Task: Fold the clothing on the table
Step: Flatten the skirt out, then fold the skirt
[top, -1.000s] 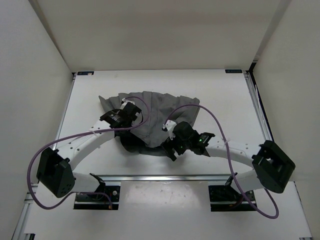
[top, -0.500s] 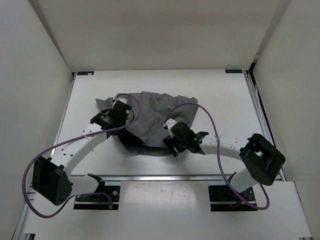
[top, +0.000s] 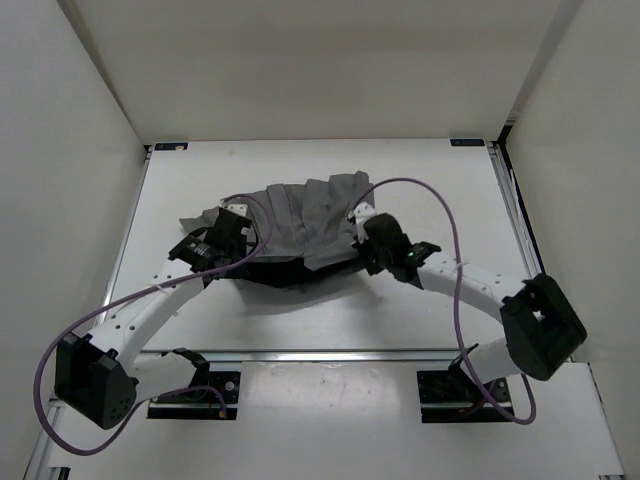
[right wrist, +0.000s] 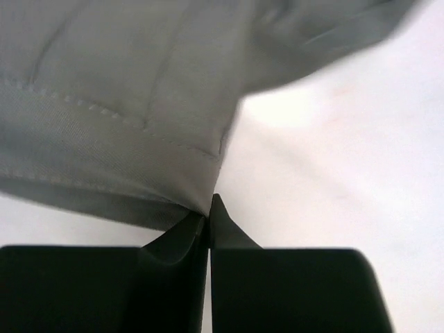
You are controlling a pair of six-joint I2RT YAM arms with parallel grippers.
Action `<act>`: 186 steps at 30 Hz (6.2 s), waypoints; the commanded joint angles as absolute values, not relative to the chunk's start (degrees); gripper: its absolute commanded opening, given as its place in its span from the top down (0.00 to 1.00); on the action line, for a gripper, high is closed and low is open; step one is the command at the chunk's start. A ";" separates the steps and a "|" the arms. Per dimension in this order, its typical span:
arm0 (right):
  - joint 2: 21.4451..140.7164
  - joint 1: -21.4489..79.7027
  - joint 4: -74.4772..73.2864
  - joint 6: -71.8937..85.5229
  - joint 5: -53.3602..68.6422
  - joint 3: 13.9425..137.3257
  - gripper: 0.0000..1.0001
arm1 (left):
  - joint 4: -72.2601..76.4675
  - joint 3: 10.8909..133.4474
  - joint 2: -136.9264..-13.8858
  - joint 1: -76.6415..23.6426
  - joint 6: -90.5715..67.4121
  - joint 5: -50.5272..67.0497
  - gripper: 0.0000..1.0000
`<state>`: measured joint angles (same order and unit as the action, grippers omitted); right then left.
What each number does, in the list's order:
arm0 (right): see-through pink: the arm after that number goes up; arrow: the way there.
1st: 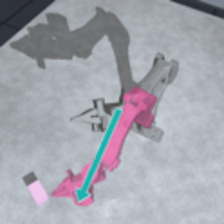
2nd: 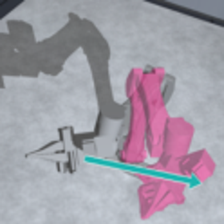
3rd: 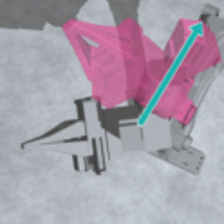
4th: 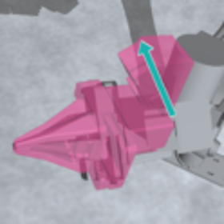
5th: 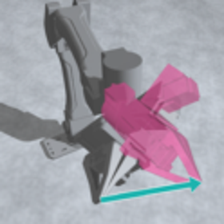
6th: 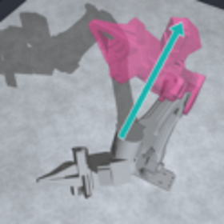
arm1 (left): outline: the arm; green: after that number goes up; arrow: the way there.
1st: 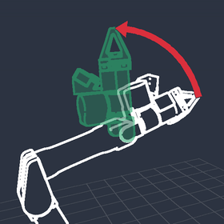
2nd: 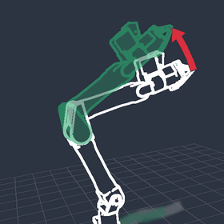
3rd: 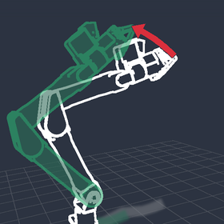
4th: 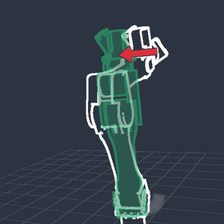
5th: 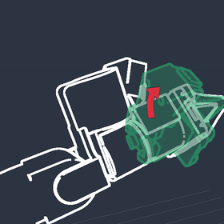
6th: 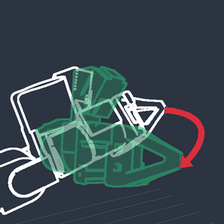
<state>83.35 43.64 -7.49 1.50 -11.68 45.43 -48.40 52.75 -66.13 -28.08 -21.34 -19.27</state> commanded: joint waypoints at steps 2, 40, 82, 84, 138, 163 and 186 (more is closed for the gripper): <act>76.65 36.31 -10.80 -5.27 -14.94 53.08 1.00 | -49.66 56.50 -63.37 -28.82 -19.95 -16.62 1.00; 79.20 23.29 -4.38 -10.90 4.30 75.11 1.00 | -22.22 98.49 -89.76 -37.09 8.62 -26.01 0.99; 52.42 14.18 -27.95 -9.52 15.84 46.12 0.15 | -36.85 45.34 -53.33 -28.57 -13.37 -12.40 0.10; 61.64 3.04 -28.04 -5.48 28.52 50.17 0.16 | -32.89 47.89 -59.30 -24.28 -12.22 -9.94 0.02; 126.92 0.35 -23.03 7.82 29.89 92.11 0.89 | -18.01 63.02 -103.45 -11.52 -21.97 -0.70 0.77; 119.09 -10.10 -23.82 9.85 21.36 85.52 1.00 | -17.93 57.57 -97.91 -6.77 -21.27 -4.83 0.97; 95.55 -7.13 -44.90 -8.34 44.29 63.82 0.01 | -27.77 41.85 -67.33 -22.66 -29.25 5.69 0.02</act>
